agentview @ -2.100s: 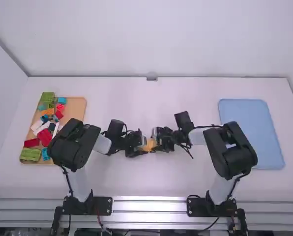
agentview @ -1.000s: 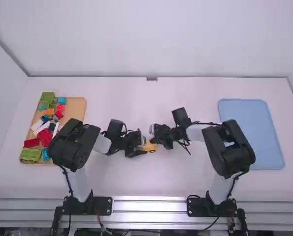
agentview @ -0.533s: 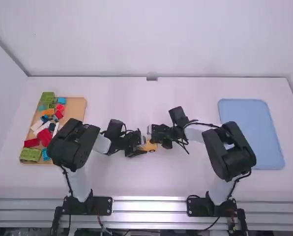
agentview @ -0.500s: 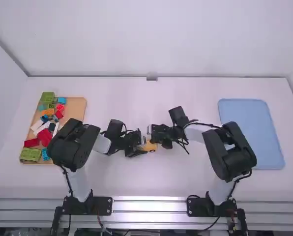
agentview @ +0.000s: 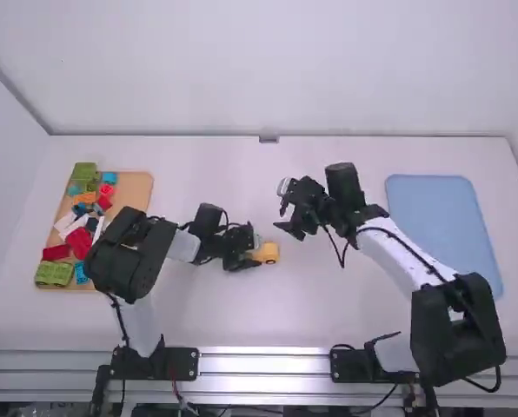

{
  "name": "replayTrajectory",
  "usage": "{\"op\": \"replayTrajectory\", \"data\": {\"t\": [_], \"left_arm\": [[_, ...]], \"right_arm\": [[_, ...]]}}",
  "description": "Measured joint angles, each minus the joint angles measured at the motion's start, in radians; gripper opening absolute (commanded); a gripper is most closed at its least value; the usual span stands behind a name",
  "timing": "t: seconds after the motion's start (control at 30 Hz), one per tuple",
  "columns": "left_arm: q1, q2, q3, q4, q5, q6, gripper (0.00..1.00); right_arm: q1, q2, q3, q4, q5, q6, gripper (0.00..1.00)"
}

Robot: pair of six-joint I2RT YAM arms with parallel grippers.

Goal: Assemble lego blocks to make yellow taxi

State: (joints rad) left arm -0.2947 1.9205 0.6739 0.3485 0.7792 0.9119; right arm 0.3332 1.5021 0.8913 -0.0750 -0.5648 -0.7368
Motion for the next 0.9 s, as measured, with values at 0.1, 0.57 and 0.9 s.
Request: {"op": "replayTrajectory", "data": {"t": [0.1,0.57,0.9], "left_arm": [[0.0,0.0,0.029,-0.052,-0.011,0.029,0.77],[0.005,-0.018,0.046,-0.121,-0.02,0.039,0.99],[0.084,-0.413,0.048,-0.337,-0.094,-0.055,0.99]], "right_arm": [[0.0,0.0,-0.032,0.013,0.059,0.074,0.98],[0.0,0.0,-0.073,0.076,0.101,0.156,0.98],[-0.011,0.0,-0.074,0.103,0.103,0.159,0.98]]}}
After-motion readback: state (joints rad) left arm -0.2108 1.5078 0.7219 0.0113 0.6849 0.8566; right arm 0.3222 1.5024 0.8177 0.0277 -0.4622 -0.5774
